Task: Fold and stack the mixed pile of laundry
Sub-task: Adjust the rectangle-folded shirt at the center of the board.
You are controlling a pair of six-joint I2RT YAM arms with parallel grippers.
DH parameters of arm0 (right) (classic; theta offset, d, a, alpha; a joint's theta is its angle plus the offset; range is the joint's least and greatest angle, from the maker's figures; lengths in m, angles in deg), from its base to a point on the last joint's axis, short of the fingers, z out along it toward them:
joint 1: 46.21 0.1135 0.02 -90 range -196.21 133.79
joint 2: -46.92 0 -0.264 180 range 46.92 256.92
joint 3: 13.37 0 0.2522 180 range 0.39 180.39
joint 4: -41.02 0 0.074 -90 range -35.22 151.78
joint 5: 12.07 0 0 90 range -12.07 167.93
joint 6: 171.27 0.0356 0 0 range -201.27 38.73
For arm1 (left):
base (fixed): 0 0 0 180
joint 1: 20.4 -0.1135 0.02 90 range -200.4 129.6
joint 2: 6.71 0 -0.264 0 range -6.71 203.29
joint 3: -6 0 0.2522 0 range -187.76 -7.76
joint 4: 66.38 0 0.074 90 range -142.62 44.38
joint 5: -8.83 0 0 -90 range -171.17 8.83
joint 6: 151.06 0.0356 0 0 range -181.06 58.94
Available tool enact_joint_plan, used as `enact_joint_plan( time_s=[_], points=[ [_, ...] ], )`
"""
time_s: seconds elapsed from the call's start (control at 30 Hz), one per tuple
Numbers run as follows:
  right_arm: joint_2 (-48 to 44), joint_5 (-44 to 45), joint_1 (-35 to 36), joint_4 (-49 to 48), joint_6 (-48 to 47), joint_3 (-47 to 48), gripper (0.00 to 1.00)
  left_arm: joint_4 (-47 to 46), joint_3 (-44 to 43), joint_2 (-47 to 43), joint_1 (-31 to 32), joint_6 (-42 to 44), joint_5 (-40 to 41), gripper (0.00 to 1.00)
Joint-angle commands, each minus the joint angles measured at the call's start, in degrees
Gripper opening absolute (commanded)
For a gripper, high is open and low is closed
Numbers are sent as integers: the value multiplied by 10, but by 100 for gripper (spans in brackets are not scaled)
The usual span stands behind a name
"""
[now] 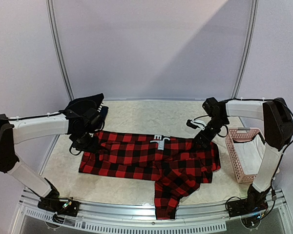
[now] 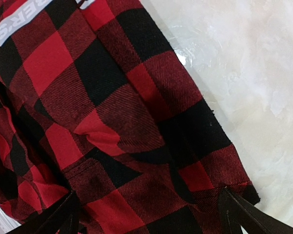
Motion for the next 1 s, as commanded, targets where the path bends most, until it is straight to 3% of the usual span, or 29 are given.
enact_joint_plan(
  time_s=[0.0,0.13,0.67,0.87,0.97],
  points=[
    [-41,-23,-4,17,-8,21,99,-23,20,-30,-18,-36,-79,48],
    [-61,-29,-4,17,-9,20,99,-94,50,-19,-58,-46,-143,52],
    [-62,-43,-4,8,-10,-8,99,-248,50,56,-120,-35,-169,46],
    [-61,-42,-4,8,-11,-9,99,-239,31,100,-129,-67,-144,39],
    [-62,-41,-4,7,-12,-14,99,-249,27,105,-130,-72,-132,28]
  ],
)
